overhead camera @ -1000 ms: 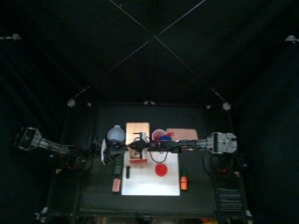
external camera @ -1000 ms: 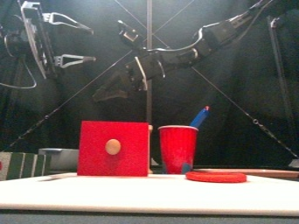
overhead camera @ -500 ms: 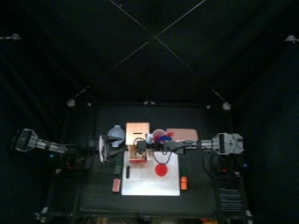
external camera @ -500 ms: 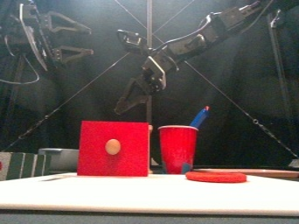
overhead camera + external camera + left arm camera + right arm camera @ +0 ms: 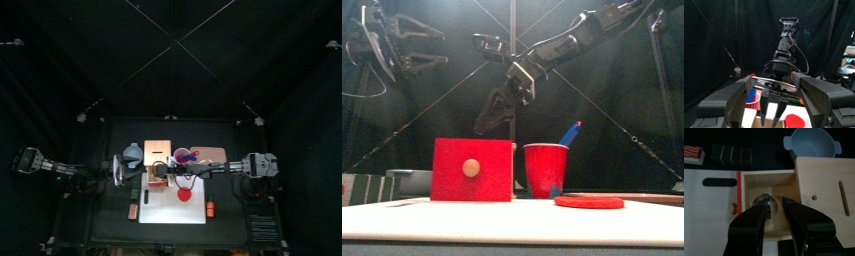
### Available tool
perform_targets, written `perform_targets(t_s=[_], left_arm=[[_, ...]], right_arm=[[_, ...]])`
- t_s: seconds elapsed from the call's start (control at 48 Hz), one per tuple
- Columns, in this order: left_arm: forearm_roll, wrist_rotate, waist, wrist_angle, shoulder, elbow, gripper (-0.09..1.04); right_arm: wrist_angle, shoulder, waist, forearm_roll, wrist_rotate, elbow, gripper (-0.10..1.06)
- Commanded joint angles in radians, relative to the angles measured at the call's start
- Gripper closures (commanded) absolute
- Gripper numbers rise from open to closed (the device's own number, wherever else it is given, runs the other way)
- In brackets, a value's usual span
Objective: Get the cutter from the drawer then cut the dough then place the extra dough in the bowl
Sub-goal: Place the cutter on the board
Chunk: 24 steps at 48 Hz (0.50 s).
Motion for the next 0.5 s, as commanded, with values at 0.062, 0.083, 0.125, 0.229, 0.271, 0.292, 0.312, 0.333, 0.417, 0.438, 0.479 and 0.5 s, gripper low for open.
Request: perform_targets(t_s=[0.062, 0.083, 0.125, 0.229, 0.271, 0.292, 0.312, 0.333, 0.417, 0.438, 0.479, 0.5], left_arm=[[-0.008, -0.003, 0.012, -0.008, 0.000, -0.009, -0.03], [-0.009, -0.003, 0.012, -0.008, 0.000, -0.009, -0.03], [-0.012, -0.002, 0.012, -0.008, 0.000, -0.009, -0.03], [-0.014, -0.003, 0.012, -0.008, 0.000, -0.009, -0.03], [-0.015, -0.003, 0.012, -0.008, 0.000, -0.009, -0.03], [-0.015, -0.003, 0.014, -0.008, -0.002, -0.009, -0.03], [-0.015, -0.003, 0.014, -0.008, -0.002, -0.008, -0.03], [-0.015, -0.003, 0.014, -0.008, 0.000, -0.008, -0.03], [-0.014, -0.003, 0.014, -0.008, 0.000, -0.009, -0.03], [-0.015, -0.003, 0.015, -0.008, 0.000, -0.008, -0.03], [-0.014, -0.003, 0.017, -0.008, 0.000, -0.008, -0.03], [-0.015, -0.003, 0.017, -0.008, 0.000, -0.008, -0.03]], right_arm=[[0.012, -0.008, -0.006, 0.055, -0.008, -0.029, 0.26], [0.015, -0.005, -0.006, 0.061, -0.011, -0.031, 0.26], [0.020, 0.000, -0.006, 0.067, -0.012, -0.035, 0.25], [0.026, 0.006, -0.008, 0.071, -0.012, -0.041, 0.25], [0.026, 0.008, -0.009, 0.071, -0.012, -0.041, 0.25], [0.026, 0.009, -0.008, 0.071, -0.014, -0.043, 0.25], [0.025, 0.009, -0.008, 0.071, -0.014, -0.043, 0.25], [0.025, 0.009, -0.008, 0.071, -0.014, -0.043, 0.25], [0.026, 0.011, -0.009, 0.072, -0.014, -0.043, 0.25], [0.026, 0.012, -0.009, 0.074, -0.014, -0.043, 0.25], [0.029, 0.015, -0.009, 0.075, -0.014, -0.043, 0.25], [0.029, 0.015, -0.009, 0.077, -0.014, -0.043, 0.25]])
